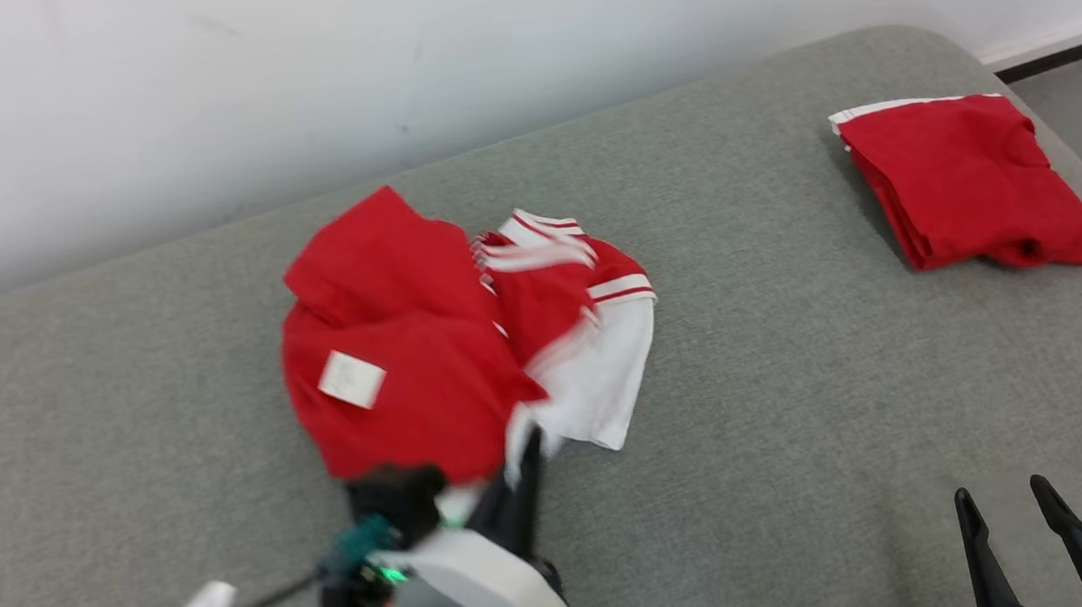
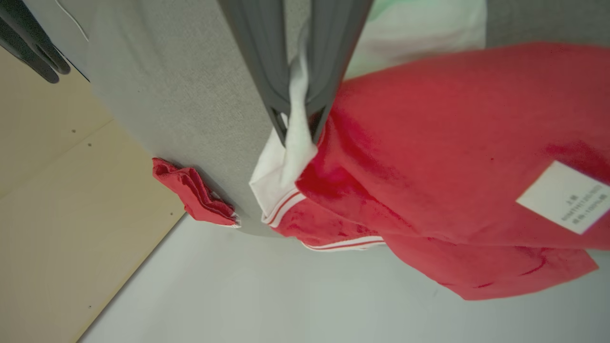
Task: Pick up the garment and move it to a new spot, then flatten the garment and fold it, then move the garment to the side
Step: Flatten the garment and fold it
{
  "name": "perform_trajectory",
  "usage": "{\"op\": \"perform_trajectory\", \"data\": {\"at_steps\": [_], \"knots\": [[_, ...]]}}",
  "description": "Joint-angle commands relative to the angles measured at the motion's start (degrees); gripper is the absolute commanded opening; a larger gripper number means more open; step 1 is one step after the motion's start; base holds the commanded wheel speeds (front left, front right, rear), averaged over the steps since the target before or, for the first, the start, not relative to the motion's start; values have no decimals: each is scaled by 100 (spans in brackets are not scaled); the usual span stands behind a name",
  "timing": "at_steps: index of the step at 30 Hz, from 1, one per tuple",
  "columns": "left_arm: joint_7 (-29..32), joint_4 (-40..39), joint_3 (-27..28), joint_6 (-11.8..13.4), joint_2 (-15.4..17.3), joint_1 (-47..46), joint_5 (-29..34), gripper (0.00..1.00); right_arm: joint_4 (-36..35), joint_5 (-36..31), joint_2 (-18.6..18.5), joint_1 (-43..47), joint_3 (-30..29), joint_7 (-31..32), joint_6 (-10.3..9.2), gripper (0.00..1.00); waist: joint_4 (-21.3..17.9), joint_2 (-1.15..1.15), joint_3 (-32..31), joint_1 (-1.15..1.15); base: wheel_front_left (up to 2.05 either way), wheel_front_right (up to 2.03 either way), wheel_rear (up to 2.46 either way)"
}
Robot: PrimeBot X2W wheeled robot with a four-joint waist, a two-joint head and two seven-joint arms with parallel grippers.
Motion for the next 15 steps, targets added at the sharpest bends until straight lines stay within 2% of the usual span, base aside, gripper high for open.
{"op": "perform_trajectory", "data": {"at_steps": [1, 2, 10, 11, 12, 13, 15], "knots": [[6, 23, -66, -27, -44, 97, 33, 0, 16, 10, -39, 23, 11, 5, -13, 100, 81, 0, -47, 0, 0, 0, 0], [4, 137, -344, -103, -216, 268, 85, 0, 32, 25, -83, 24, 23, 5, -13, 100, 149, 0, -66, 0, 0, 0, 0], [-116, 923, -1056, -384, -641, 394, 264, 0, 76, 82, -133, 19, 114, 6, -13, 100, 186, 0, -76, 0, 0, 0, 0], [-123, 1036, -1152, -447, -689, 379, 298, 19, 80, 86, -133, 21, 121, 6, -13, 100, 172, 0, -76, 0, 0, 0, 0], [-106, 1127, -1227, -488, -728, 377, 295, 50, 91, 89, -135, 28, 121, 6, -13, 100, 153, 0, -75, 0, 0, 0, 0], [-70, 1200, -1297, -551, -749, 372, 284, 100, 101, 93, -138, 35, 109, 6, -13, 100, 137, 0, -72, 0, 0, 0, 0], [-9, 1284, -1367, -637, -773, 378, 189, 100, 111, 88, -130, 54, 73, 6, -13, 100, 112, 0, -80, 0, 0, 0, 0]]}}
